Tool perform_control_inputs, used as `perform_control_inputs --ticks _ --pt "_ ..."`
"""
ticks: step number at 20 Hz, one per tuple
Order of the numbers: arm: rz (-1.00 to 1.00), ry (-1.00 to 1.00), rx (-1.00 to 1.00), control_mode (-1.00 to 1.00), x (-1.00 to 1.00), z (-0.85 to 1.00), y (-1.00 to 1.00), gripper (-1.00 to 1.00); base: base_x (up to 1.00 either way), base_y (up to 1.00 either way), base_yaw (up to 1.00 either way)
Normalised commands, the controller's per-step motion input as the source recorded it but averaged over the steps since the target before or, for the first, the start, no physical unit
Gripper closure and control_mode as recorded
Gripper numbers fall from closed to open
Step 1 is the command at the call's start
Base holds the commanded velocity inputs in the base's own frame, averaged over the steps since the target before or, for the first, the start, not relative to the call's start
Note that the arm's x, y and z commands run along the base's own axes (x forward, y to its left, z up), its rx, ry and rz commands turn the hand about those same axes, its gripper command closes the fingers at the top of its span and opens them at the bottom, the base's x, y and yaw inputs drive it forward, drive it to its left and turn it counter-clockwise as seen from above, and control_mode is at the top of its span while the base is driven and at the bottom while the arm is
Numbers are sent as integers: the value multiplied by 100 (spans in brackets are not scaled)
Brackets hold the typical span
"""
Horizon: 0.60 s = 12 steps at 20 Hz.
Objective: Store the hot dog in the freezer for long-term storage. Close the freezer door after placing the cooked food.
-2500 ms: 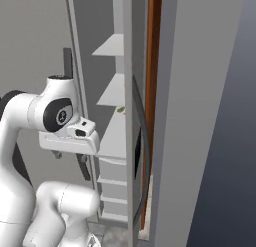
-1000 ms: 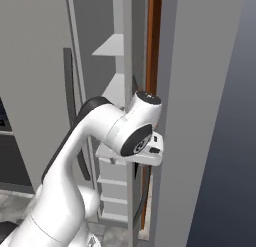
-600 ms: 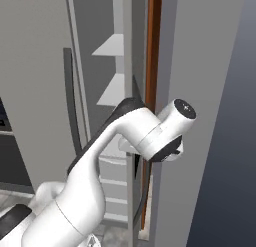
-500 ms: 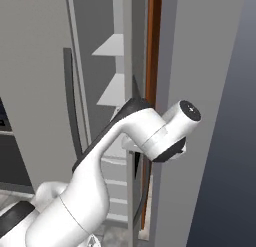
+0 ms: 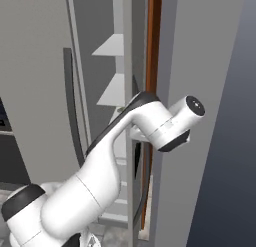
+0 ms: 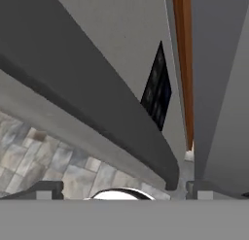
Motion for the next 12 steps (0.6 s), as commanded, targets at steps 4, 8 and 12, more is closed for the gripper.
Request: perform_control_inputs --ticks 4,8,12 --pt "0 -2 0 -100 41 0 -1 -100 0 0 0" --pt "0 -9 0 -100 38 -4 -11 -100 0 0 0" --pt "0 -12 0 -100 36 -4 -6 -100 0 0 0"
